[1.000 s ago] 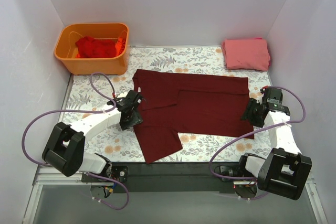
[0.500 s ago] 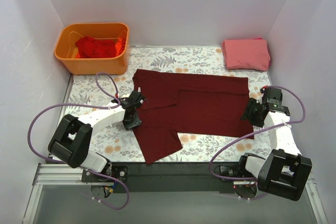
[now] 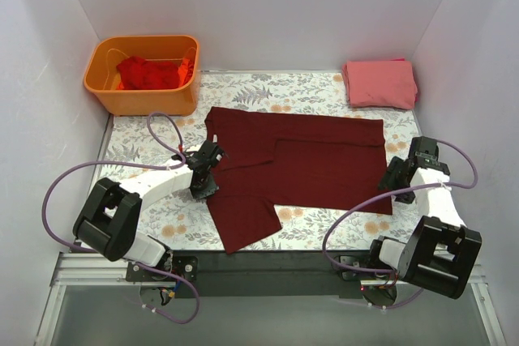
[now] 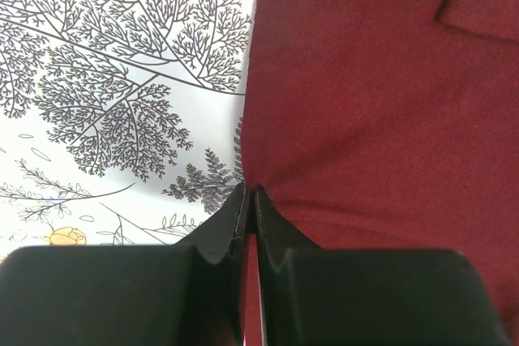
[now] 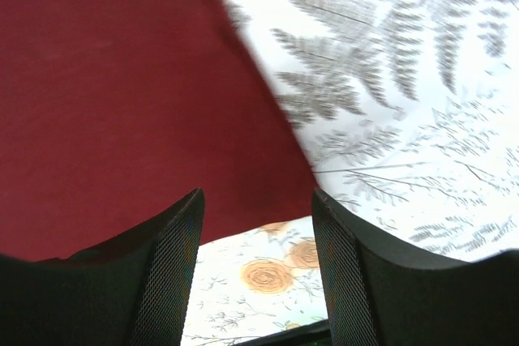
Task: Fold and stack the t-shirts
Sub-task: Fold the tshirt
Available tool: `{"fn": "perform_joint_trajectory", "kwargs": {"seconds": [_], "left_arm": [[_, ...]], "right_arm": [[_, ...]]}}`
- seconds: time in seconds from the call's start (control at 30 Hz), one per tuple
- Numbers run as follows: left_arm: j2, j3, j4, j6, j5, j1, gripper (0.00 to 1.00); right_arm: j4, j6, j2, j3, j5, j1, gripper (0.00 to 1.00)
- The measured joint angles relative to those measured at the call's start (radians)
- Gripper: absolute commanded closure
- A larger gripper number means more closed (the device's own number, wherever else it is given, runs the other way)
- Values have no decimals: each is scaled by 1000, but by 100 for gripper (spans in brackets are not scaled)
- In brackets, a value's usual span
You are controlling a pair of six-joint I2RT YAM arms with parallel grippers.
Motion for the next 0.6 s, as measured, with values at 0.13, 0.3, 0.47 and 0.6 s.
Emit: {"fn": "perform_joint_trajectory", "kwargs": {"seconds": [0.13, 0.3, 0.47, 0.6], "left_arm": [[-5, -3, 2, 0, -5, 0, 100], [-5, -3, 2, 1, -5, 0, 100], [-5, -3, 2, 2, -5, 0, 100], [-6, -3, 2, 2, -5, 0, 100]], "right_arm": [[-16, 15, 55, 0, 30, -62, 41], [-25, 20, 82, -10, 32, -98, 43], [-30, 24, 103, -31, 32, -129, 44], [-30, 24, 125, -40, 14, -141, 44]]}}
